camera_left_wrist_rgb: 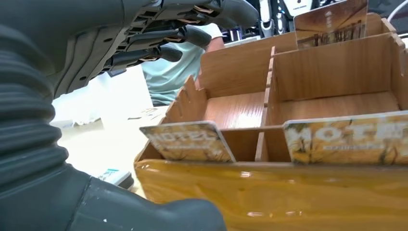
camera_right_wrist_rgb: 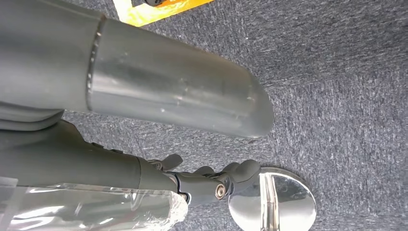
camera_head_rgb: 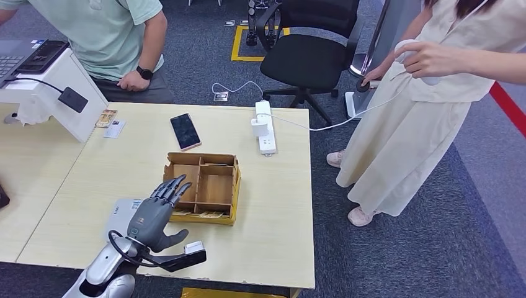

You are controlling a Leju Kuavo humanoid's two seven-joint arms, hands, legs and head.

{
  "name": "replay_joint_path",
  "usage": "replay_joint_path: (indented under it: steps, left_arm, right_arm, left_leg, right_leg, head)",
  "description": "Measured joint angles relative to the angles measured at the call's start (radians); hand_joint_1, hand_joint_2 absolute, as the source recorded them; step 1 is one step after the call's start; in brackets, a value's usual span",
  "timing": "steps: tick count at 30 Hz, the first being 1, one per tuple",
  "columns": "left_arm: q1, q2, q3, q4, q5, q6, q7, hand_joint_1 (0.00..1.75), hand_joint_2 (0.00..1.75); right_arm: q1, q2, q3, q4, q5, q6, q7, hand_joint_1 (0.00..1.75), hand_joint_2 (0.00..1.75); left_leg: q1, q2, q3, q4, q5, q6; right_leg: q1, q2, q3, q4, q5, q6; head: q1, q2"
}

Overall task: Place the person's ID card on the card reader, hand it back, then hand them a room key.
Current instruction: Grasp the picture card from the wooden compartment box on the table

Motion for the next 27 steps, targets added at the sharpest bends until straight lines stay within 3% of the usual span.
replay_joint_path:
  steps: [27]
  left_arm:
    - [-0.064, -0.021, -0.025, 0.058, -0.021, 0.026, 0.018, 0.00, 1.75]
  right_arm:
    - [0.000, 0.000, 0.001, 0.000, -0.002, 0.000, 0.002, 0.00, 0.00]
  left_leg:
    - [0.000, 0.000, 0.000, 0.000, 0.000, 0.000]
  right_leg:
    - [0.000, 0.000, 0.000, 0.000, 0.000, 0.000]
  head:
    - [0.000, 0.000]
